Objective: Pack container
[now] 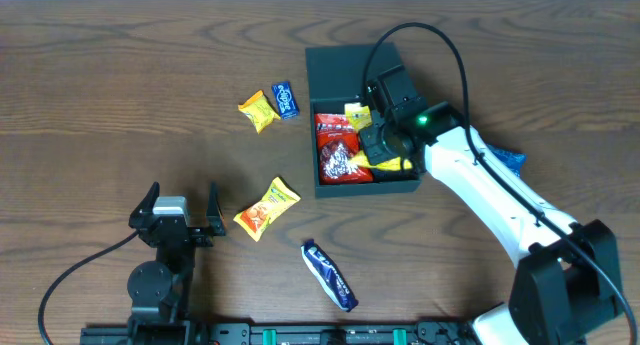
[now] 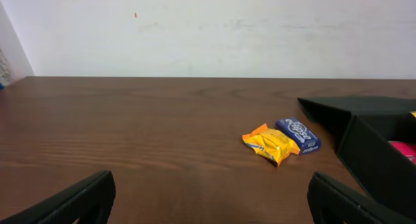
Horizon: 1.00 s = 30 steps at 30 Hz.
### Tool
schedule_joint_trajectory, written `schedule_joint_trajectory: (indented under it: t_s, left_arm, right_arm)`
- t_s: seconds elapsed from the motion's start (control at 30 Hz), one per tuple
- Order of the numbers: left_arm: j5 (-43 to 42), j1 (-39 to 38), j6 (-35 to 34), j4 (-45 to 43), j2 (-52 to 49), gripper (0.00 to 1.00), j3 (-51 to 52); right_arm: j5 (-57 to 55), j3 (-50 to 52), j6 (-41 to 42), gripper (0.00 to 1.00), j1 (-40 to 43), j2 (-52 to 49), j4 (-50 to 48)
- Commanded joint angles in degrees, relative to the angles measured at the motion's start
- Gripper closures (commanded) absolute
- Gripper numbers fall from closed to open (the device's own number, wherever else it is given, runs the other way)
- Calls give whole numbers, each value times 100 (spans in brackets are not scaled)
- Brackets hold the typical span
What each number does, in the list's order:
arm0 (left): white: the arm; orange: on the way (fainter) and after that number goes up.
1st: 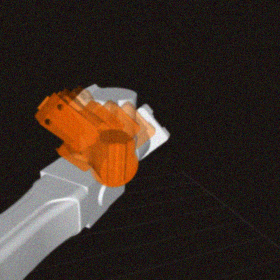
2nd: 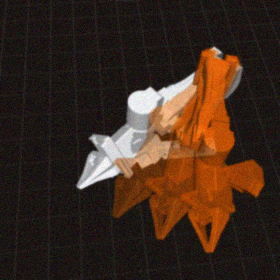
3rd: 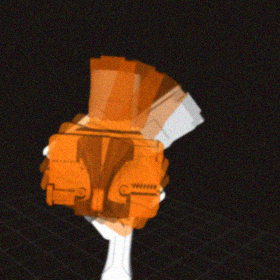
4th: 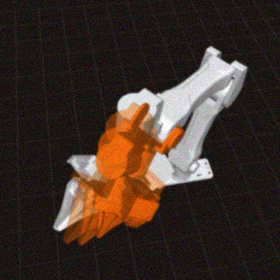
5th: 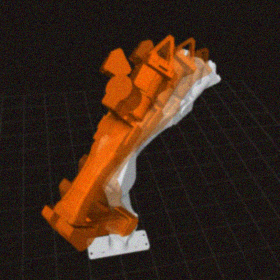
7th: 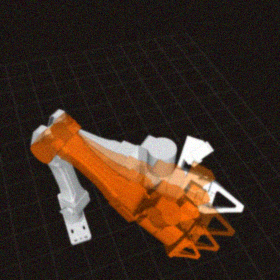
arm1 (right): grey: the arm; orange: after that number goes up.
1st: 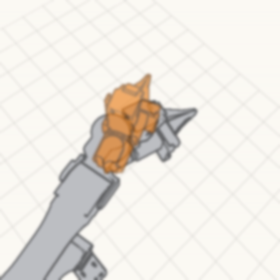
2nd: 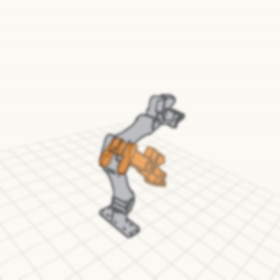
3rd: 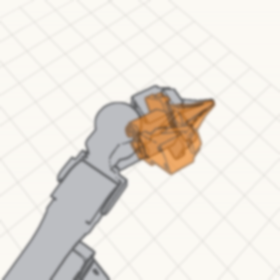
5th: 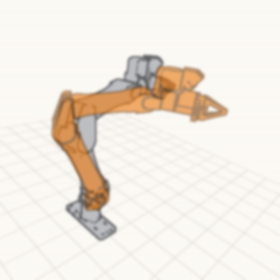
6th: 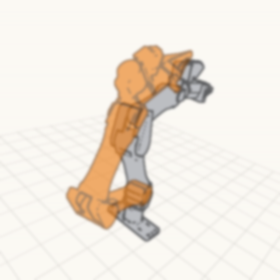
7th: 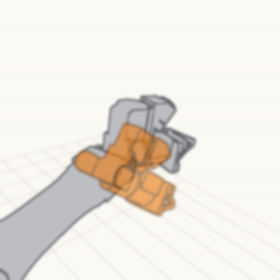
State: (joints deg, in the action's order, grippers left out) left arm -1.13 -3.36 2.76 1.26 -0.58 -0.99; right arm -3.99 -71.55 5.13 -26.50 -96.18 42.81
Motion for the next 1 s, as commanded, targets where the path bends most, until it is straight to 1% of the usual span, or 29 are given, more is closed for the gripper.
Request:
schedule_joint_trajectory:
  t_s: [0.0, 0.33, 0.47, 0.6, 0.8, 0.83, 0.87, 0.9, 0.93, 0.97]
  left_arm:
    - [46, 33, -61, 319, 31, 5, 72]
    - [46, 33, -61, 319, 31, 5, 72]
    - [46, 33, -61, 319, 31, 5, 72]
    - [46, 33, -61, 319, 31, 5, 72]
    - [46, 33, -61, 319, 31, 5, 72]
    - [46, 33, -61, 319, 31, 5, 72]
    - [46, 33, -61, 319, 31, 5, 74]
    - [46, 33, -61, 319, 31, 5, 72]
    - [46, 33, -61, 319, 31, 5, 72]
    - [46, 33, -61, 319, 31, 5, 72]
  right_arm:
    - [-546, 22, -627, 99, -7, -144, -9]
    - [-308, 31, -627, 98, 101, -715, -219]
    - [-308, 282, -627, 98, 216, -970, -651]
    - [-304, 675, -625, 98, 238, -992, -1117]
    - [-304, 699, -601, 98, 236, -903, -1134]
    - [-304, 699, -601, 95, 229, -859, -1134]
    - [-304, 699, -601, 88, 225, -811, -1134]
    - [-304, 699, -603, 73, 216, -734, -1134]
    - [-306, 699, -603, 71, 203, -669, -1134]
    - [-306, 697, -603, 65, 192, -592, -1134]
